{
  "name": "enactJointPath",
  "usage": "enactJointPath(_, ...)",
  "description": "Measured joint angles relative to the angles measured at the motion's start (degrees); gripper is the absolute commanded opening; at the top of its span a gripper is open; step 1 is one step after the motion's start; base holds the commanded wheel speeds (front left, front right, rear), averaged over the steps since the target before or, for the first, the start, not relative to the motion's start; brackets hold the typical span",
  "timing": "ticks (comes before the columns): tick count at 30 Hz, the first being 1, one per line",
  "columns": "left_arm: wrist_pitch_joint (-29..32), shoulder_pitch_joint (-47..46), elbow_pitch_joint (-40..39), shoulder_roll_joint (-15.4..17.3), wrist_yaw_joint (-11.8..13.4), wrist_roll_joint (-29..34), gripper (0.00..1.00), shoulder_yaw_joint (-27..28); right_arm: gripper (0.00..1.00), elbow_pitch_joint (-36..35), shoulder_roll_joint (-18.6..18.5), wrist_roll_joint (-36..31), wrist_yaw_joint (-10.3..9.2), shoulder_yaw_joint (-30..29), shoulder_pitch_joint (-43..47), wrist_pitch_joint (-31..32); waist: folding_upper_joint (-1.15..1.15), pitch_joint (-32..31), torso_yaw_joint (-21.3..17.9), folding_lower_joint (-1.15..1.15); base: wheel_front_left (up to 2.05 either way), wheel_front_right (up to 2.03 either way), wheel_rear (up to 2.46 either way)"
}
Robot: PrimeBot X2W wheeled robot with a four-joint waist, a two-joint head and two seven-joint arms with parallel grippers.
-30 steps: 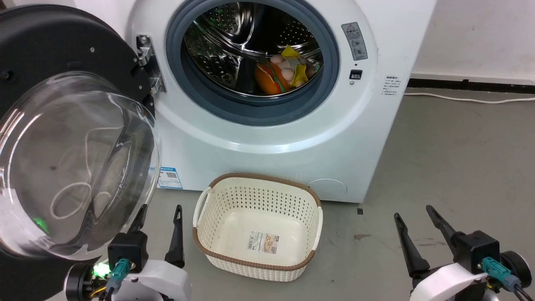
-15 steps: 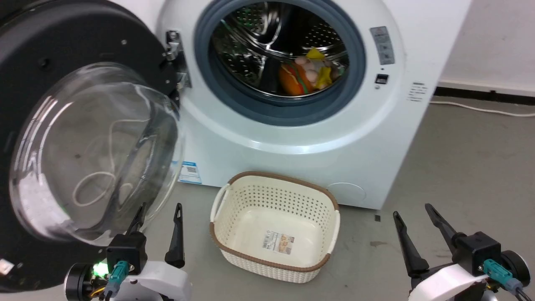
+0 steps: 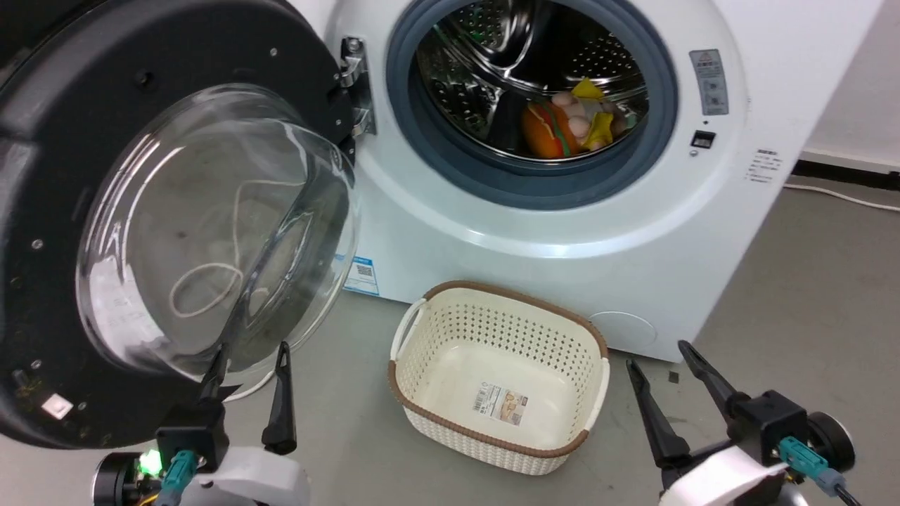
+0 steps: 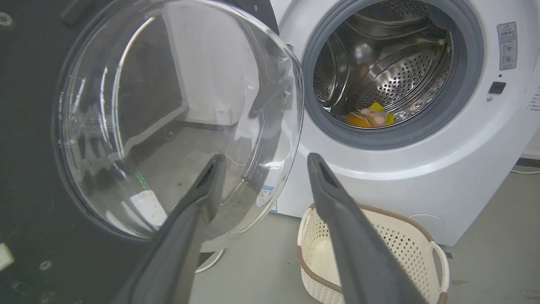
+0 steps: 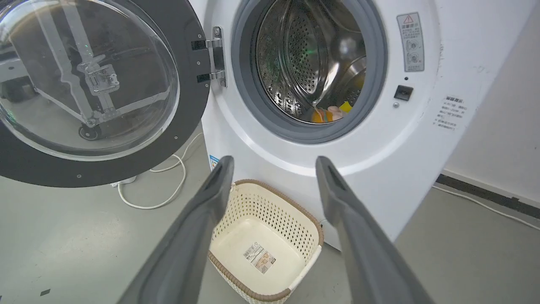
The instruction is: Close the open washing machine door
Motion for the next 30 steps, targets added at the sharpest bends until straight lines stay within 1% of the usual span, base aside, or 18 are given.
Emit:
enactJointPath(7, -0.74, 0.63, -0.89, 0.0, 0.49, -0.33, 1.0, 0.45, 1.0, 1.01, 0.0, 0.42, 0.0, 1.87, -1.6, -0.88, 0.0, 0.3, 1.77, 0.0, -0.09, -0.09, -0.09)
enactJointPath(29, -3.38, 2.04, -2.68, 0.0, 2.45, -1.54, 1.0, -0.55, 1.0, 2.49, 0.0, 0.59, 0.0, 5.2, -2.0, -3.45, 0.0, 1.13, 7.4, 0.0, -0.06, -0.06, -0.06)
enactJointPath(30, -3.54, 2.05, -2.68, 0.0, 2.45, -1.58, 0.82, -0.58, 1.0, 2.55, 0.0, 0.67, 0.0, 5.23, -2.08, -3.64, 0.0, 1.19, 7.66, 0.0, 0.0, 0.0, 0.0)
